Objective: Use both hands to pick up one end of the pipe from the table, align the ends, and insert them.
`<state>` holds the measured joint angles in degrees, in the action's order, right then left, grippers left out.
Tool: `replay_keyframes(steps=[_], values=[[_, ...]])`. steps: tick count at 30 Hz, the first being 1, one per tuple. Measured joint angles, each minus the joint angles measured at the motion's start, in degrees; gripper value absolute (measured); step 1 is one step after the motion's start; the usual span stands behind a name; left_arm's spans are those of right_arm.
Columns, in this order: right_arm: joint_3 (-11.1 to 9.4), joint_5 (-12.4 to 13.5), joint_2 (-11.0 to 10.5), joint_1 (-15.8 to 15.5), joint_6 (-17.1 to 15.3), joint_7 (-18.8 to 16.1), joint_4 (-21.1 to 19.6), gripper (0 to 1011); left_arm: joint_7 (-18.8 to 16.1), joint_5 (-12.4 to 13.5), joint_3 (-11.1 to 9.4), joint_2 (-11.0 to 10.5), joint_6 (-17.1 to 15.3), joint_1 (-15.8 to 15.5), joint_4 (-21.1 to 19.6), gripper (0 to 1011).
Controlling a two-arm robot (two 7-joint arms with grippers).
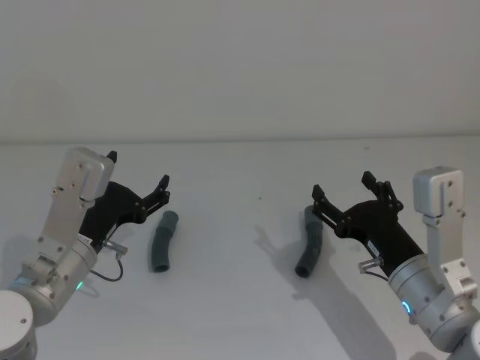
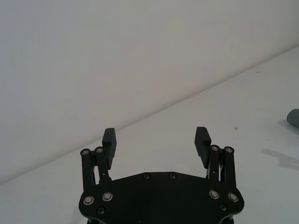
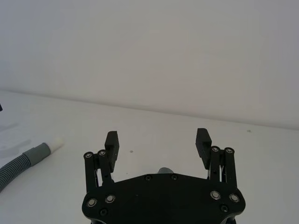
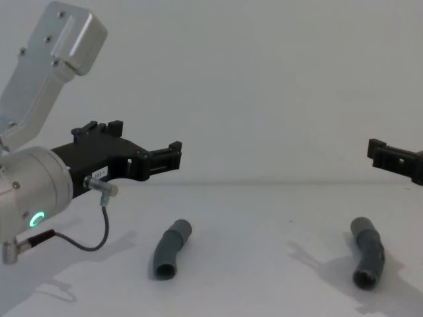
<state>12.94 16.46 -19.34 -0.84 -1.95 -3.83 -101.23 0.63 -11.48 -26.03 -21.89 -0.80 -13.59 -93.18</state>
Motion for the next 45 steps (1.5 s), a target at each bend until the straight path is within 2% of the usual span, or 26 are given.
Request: replay_keyframes(steps=[10,19,21,26,29,37,42,45], values=[[0.0,0.0,0.0,0.0,0.0,0.0,0.0,1002,-0.2,0.0,0.2,0.1,-0.5,0.0,-0.4,1001],[0.0,0.0,0.0,0.0,0.0,0.0,0.0,1002,-0.5,-1.3,1.6,0.4,-4.7,0.0,-2.4,1001],[0.0,0.0,0.0,0.0,0.0,0.0,0.0,1002,-0.1,-2.5,2.2,0.6,-6.7,-0.2,-2.8,1001],[0.0,0.0,0.0,0.0,0.0,0.0,0.0,1002,0.8,-4.2,3.0,0.9,-9.1,-0.4,-3.1,1001],[0.0,0.0,0.0,0.0,0.0,0.0,0.0,1001,2.4,-6.3,3.6,1.1,-12.0,-1.0,-3.0,1001],[0.0,0.0,0.0,0.0,0.0,0.0,0.0,1002,7.2,-9.6,4.0,1.0,-16.7,-3.3,-0.9,1001],[0.0,0.0,0.0,0.0,0.0,0.0,0.0,1002,10.3,-10.7,3.4,0.7,-19.3,-5.7,1.4,1001],[0.0,0.0,0.0,0.0,0.0,0.0,0.0,1002,12.6,-11.0,2.5,0.6,-21.5,-8.2,3.9,1001]])
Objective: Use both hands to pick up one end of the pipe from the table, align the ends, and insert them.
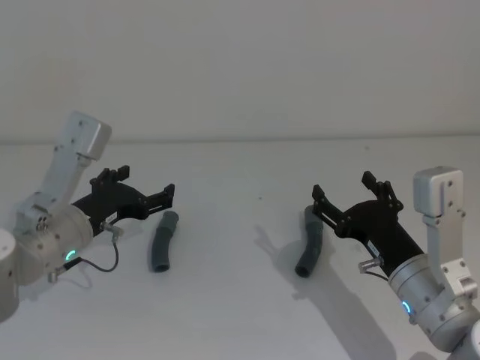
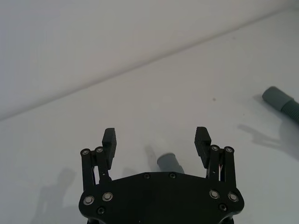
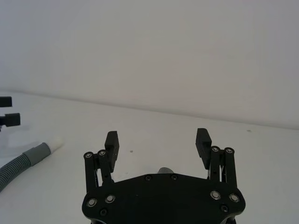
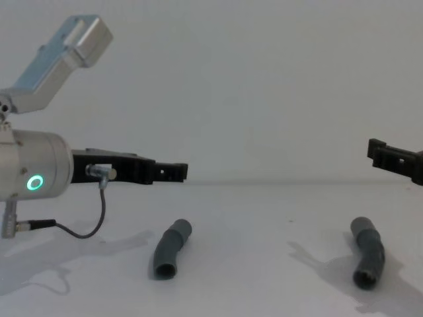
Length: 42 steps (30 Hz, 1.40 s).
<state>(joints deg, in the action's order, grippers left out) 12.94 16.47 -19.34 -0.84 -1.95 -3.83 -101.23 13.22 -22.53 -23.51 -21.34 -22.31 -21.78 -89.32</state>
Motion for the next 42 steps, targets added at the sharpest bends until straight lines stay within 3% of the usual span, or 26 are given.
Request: replay_keyframes(steps=[8,16,30,42], values=[[0.0,0.0,0.0,0.0,0.0,0.0,0.0,1002,3.1,-0.3,-1.4,0.4,-4.2,-4.0,3.8,1001],[0.0,0.0,0.0,0.0,0.0,0.0,0.0,1002,3.1,-0.5,-1.7,1.4,-7.4,-5.0,4.4,1001],[0.0,0.0,0.0,0.0,0.0,0.0,0.0,1002,-0.4,0.3,-1.7,3.2,-11.7,-3.0,1.2,1001],[0.0,0.0,0.0,0.0,0.0,0.0,0.0,1002,-3.3,1.7,-1.5,3.1,-15.3,-0.5,-1.7,1001]])
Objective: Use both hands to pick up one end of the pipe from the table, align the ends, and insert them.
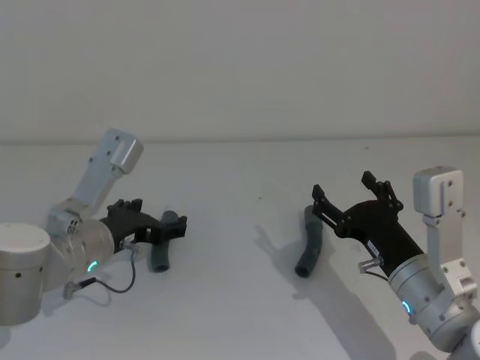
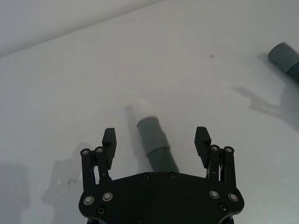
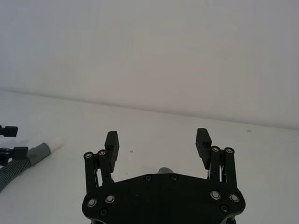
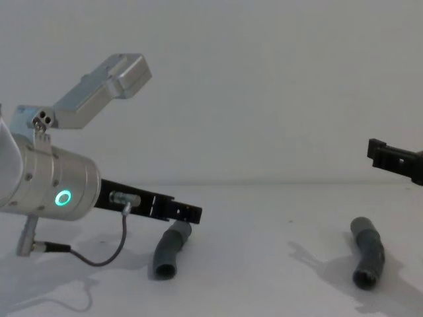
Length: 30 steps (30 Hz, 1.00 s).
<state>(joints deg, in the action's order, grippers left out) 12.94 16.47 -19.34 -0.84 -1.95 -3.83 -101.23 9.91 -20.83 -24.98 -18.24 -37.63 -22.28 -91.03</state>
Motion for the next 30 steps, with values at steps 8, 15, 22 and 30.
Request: replay_keyframes(steps=[8,15,22,30], values=[[0.0,0.0,0.0,0.0,0.0,0.0,0.0,1002,-0.6,0.7,0.0,-0.1,-1.3,0.7,-0.5,1001],[0.0,0.0,0.0,0.0,0.0,0.0,0.0,1002,-0.6,1.3,-0.4,0.4,-1.5,0.4,0.3,1001],[0.0,0.0,0.0,0.0,0.0,0.0,0.0,1002,0.2,1.8,-1.0,0.8,-1.5,-0.5,1.6,1001],[0.0,0.0,0.0,0.0,0.0,0.0,0.0,1001,1.1,2.6,-2.0,1.1,-1.4,-1.6,3.3,1001]])
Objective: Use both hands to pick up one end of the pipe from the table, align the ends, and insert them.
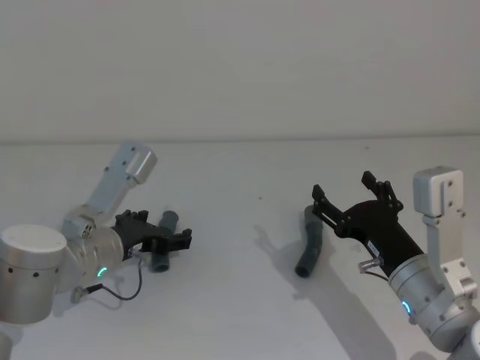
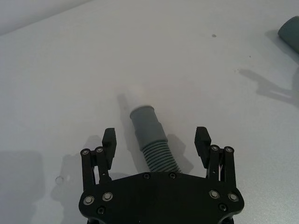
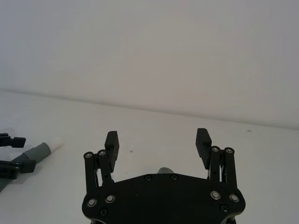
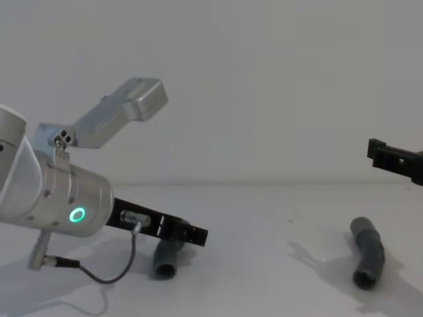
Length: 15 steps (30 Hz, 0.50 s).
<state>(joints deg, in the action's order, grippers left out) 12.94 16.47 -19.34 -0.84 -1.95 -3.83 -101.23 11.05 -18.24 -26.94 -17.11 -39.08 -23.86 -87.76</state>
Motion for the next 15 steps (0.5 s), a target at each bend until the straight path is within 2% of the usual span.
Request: replay_keyframes(steps=[15], values=[[0.0,0.0,0.0,0.0,0.0,0.0,0.0,1001,1.5,1.1,-1.4,1.0,0.0,-1.8,3.4,1001]])
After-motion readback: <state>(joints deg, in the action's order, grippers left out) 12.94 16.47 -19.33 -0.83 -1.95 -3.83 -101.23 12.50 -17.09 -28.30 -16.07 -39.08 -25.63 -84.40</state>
